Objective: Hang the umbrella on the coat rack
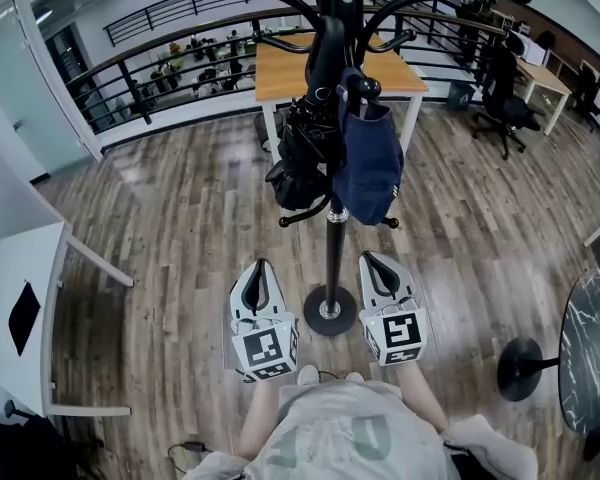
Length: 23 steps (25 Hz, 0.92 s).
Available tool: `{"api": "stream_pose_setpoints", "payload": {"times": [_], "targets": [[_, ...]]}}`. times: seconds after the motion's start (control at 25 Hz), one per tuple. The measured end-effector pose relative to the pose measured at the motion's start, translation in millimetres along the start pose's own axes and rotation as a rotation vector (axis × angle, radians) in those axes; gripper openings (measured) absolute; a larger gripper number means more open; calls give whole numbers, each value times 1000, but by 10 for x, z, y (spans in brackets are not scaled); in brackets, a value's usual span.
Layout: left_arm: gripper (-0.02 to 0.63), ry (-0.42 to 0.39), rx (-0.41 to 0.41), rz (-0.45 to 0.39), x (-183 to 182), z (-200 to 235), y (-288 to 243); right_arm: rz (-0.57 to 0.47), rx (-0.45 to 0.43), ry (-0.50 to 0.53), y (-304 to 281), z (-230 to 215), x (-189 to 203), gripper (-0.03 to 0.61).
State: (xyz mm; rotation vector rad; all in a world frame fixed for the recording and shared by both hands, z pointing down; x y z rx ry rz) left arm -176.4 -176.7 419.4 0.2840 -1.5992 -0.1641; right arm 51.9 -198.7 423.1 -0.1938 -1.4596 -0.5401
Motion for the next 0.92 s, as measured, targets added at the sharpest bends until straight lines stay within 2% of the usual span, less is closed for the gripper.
{"api": "stream_pose_setpoints", "payload": {"times": [0.28, 0.92], "targets": [[28, -48, -18, 0, -6, 58, -21, -8, -5, 2, -79, 58, -27, 31], [28, -34, -15, -1, -4, 73, -78, -41, -1, -9, -134, 60, -117, 31]]}}
Point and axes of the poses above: the fingertips, and each gripper's own axes: y backward along the fingers, z to its left, x out of its underside, the point moved 9 cm from there along y, backward along the fingers, and after that the axes turned 13 degrees about -z, right-handed, at the moved point
